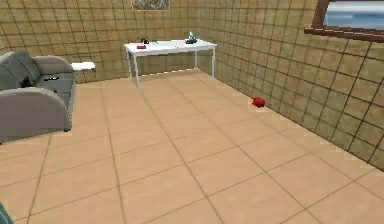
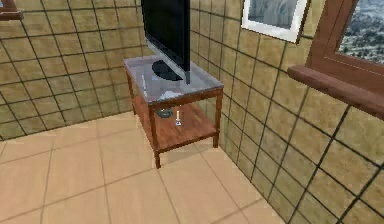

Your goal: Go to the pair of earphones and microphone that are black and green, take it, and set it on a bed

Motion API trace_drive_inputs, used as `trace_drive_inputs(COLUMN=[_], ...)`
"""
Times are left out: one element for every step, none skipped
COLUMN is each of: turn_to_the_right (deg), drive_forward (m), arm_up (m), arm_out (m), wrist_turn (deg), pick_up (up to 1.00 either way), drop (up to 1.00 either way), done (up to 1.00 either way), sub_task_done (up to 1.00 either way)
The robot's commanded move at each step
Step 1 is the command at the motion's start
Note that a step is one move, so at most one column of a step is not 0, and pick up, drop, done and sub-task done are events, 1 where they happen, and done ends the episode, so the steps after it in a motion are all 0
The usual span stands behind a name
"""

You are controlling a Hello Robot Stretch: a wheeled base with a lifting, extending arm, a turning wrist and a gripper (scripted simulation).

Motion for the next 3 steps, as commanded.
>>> trace_drive_inputs(turn_to_the_right=[-21.0,0.0,0.0], drive_forward=[0.0,1.0,1.0], arm_up=[0.0,0.0,0.0], arm_out=[0.0,0.0,0.0], wrist_turn=[0.0,0.0,0.0], pick_up=[0.0,0.0,0.0], drop=[0.0,0.0,0.0], done=[0.0,0.0,0.0], sub_task_done=[0.0,0.0,0.0])
